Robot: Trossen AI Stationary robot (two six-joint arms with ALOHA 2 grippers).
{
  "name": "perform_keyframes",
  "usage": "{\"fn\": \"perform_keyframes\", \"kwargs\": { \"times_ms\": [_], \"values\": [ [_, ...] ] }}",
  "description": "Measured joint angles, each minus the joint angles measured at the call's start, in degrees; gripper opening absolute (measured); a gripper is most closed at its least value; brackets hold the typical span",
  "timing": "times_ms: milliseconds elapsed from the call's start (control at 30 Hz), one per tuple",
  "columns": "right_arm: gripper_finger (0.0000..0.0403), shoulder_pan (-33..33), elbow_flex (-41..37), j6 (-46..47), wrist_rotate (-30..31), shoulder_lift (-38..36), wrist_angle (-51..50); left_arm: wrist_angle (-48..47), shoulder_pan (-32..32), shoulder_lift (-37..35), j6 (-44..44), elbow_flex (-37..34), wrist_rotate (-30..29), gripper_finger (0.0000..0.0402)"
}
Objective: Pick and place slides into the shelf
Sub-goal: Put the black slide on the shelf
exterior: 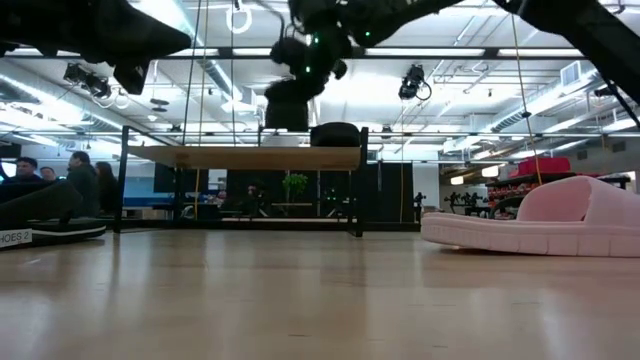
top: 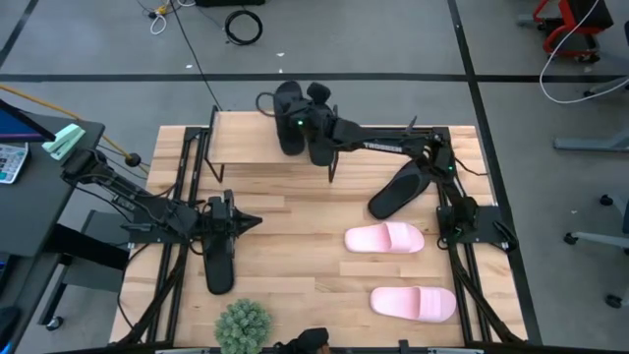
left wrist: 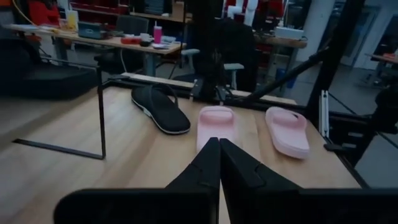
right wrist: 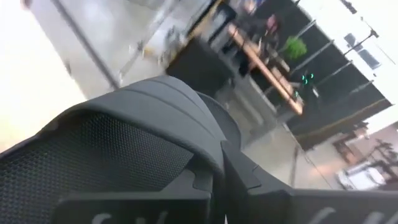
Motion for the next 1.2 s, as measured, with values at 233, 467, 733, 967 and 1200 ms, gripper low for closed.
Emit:
{"fn": "perform_keyframes", "kwargs": {
  "times_ms": [233,467,733,967,1200],
  "values": [
    [0.0015,0.51,1.24,4.01,-1.83,0.13,-5.58,-0.95,-0.83,0.00,-3.95,-0.01,-0.04,0.0020],
    [0.0020,0.31,0.89,7.36,-4.40,0.76,-10.16,-1.19,-2.09,0.00,-4.38,-0.01,-0.05,0.0010],
    [0.0072,0.29,1.00,7.40,-7.14,0.50,-10.96,-1.16,-2.43,0.00,-4.77,-0.01,-0.04,0.0019],
    [0.0125,0.29,1.02,8.34,-3.40,0.47,-10.62,-1.14,-2.41,0.00,-4.79,-0.01,-0.04,0.0023],
    [0.0142,0.46,1.02,15.83,-3.94,-0.77,-14.15,-1.16,-2.41,0.00,-5.91,-0.01,-0.06,0.0012]
  ]
}}
